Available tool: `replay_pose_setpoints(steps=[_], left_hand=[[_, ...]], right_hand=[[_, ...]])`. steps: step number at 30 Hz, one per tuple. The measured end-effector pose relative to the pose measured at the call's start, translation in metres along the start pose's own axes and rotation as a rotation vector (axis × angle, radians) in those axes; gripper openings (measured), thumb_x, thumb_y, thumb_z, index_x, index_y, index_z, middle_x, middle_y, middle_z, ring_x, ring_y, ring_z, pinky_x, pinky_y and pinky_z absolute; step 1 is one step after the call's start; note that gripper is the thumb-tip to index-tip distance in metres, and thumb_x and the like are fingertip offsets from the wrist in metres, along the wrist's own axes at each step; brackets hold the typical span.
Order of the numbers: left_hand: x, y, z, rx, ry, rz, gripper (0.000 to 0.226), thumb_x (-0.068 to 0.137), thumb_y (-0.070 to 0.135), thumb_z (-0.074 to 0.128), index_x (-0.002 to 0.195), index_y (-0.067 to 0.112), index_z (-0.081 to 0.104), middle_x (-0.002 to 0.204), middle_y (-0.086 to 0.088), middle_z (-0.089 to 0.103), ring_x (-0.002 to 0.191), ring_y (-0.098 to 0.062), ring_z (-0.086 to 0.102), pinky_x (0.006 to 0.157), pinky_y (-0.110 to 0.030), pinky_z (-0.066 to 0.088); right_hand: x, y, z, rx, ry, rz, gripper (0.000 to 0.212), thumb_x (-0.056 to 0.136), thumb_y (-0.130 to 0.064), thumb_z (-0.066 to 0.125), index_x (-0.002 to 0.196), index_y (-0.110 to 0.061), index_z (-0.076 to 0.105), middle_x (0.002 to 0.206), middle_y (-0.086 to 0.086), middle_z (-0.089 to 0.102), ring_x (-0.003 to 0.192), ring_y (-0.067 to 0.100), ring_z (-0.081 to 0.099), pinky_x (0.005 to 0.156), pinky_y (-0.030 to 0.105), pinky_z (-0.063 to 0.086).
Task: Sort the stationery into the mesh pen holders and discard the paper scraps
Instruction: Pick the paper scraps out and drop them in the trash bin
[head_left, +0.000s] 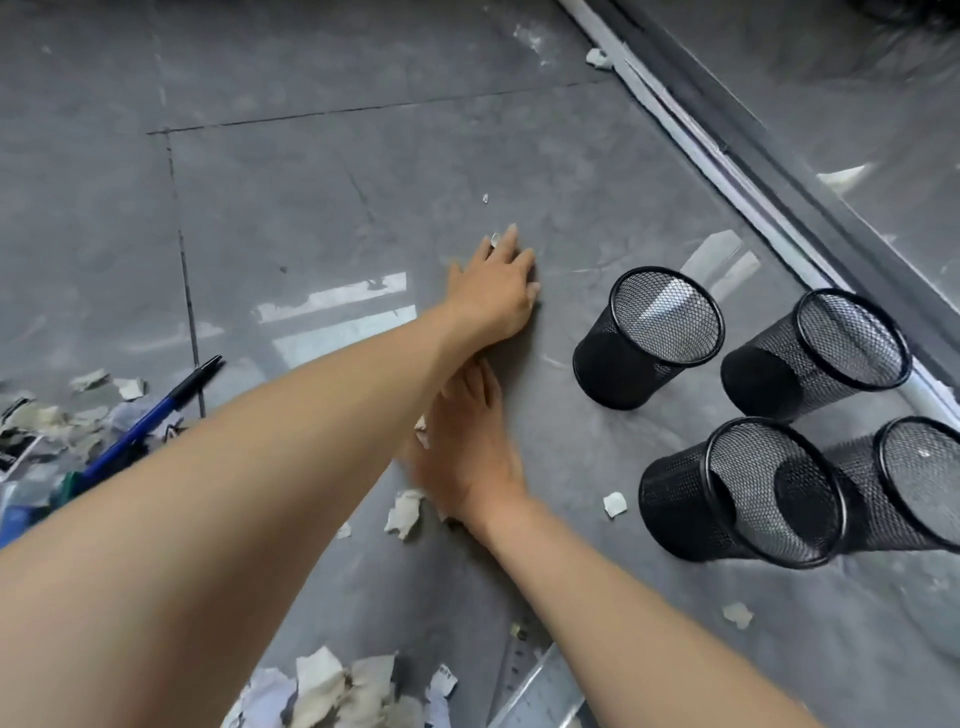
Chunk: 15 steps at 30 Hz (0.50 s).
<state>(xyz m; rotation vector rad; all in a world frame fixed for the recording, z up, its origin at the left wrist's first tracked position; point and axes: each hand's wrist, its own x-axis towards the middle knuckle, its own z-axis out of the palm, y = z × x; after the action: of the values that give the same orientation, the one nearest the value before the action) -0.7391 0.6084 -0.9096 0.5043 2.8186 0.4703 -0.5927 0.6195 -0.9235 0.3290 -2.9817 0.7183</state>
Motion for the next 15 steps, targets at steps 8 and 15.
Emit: replay_pose_setpoints(steps=[8, 15], left_hand=[[0.007, -0.005, 0.0, 0.011, 0.095, 0.027, 0.034, 0.099, 0.026, 0.033, 0.121, 0.006, 0.05, 0.135, -0.011, 0.042, 0.126, -0.03, 0.039, 0.1, -0.043, 0.032], [-0.047, -0.033, -0.006, -0.089, 0.091, 0.199, 0.036, 0.093, 0.006, 0.035, 0.12, 0.005, 0.059, 0.128, -0.011, 0.055, 0.117, -0.027, 0.05, 0.093, -0.027, 0.034]], right_hand=[[0.001, -0.001, -0.003, 0.063, -0.023, 0.015, 0.063, 0.079, -0.046, 0.021, 0.114, -0.009, 0.058, 0.124, 0.01, 0.052, 0.127, 0.027, 0.035, 0.115, 0.041, 0.015], [0.0, 0.002, 0.002, 0.04, 0.048, -0.008, 0.05, 0.089, -0.039, 0.027, 0.116, -0.013, 0.061, 0.125, 0.011, 0.055, 0.12, 0.027, 0.036, 0.111, 0.042, 0.018]])
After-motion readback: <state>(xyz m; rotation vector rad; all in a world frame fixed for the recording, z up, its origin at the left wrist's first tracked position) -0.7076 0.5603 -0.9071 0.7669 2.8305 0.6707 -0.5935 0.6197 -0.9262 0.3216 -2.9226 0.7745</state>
